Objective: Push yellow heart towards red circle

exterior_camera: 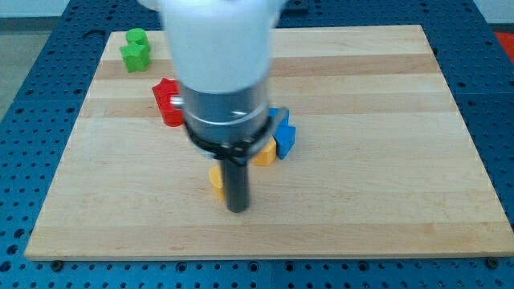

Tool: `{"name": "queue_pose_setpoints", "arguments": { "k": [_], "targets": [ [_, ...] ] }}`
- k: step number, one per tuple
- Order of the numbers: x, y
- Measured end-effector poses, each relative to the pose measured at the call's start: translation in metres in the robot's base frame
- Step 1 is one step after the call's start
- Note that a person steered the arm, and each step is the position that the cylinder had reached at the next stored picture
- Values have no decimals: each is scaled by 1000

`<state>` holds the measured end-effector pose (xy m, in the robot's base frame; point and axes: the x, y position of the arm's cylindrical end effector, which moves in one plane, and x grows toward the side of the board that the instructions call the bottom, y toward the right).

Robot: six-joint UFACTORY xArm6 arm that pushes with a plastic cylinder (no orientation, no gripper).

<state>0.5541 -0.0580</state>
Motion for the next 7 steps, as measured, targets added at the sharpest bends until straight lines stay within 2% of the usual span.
{"name": "queue_pose_setpoints", "arguments": {
  "k": [1,2,4,7],
  "targets": [
    [-28,-37],
    [-28,-47],
    [-43,-3],
    [-104,-104]
  ]
}}
